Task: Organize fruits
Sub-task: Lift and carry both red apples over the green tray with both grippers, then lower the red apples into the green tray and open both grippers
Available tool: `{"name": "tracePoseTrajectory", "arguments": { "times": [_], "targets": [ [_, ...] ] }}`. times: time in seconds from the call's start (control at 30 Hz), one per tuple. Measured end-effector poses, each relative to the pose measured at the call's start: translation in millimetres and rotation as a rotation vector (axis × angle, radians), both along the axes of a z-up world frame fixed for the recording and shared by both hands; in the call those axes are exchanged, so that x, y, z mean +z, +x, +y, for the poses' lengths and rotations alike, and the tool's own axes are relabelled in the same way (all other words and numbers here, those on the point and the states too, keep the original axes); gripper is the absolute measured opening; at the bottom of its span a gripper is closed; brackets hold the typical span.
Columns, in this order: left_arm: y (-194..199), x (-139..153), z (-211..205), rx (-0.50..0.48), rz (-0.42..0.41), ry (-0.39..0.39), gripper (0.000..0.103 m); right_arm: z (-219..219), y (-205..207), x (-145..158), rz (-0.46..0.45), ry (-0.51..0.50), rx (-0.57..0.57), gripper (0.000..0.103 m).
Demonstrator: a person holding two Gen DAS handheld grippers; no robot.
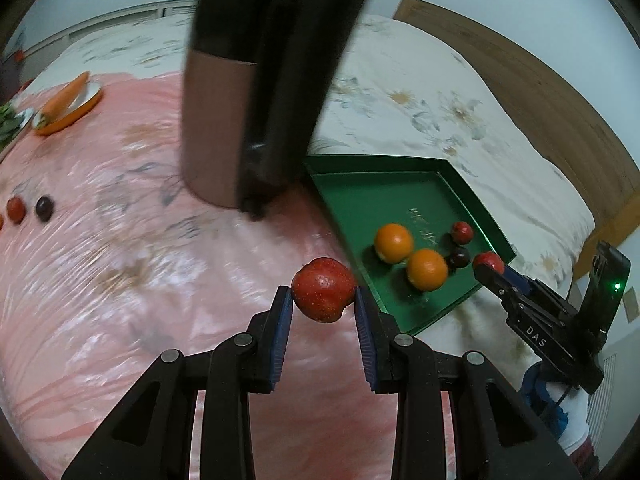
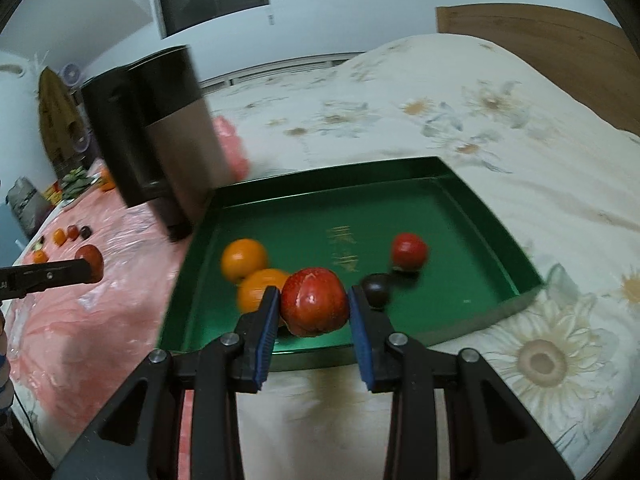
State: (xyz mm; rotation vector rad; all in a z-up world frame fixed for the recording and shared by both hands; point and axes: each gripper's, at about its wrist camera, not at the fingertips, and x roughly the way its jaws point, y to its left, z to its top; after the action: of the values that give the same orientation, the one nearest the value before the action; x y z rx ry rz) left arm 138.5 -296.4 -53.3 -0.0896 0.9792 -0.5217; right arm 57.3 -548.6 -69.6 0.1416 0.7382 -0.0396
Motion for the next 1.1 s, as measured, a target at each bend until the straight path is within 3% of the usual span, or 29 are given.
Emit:
{"name": "tracePoseTrajectory", "arguments": {
  "times": [0.5, 0.77, 1.1],
  "targets": [
    [33, 8, -73, -0.074, -0.079, 0.039, 0.027, -67, 7, 1, -0.026, -0.022, -0.123, 0.058],
    [64, -10, -111, -0.095, -0.100, 0.125, 0.027, -85, 18, -11, -0.002, -0.043, -0.169, 0.058],
    [85, -42, -135, -0.104, -0.060, 0.215, 0.027, -95, 31, -27, 0.044, -0.075, -0.183, 0.059]
  ]
}}
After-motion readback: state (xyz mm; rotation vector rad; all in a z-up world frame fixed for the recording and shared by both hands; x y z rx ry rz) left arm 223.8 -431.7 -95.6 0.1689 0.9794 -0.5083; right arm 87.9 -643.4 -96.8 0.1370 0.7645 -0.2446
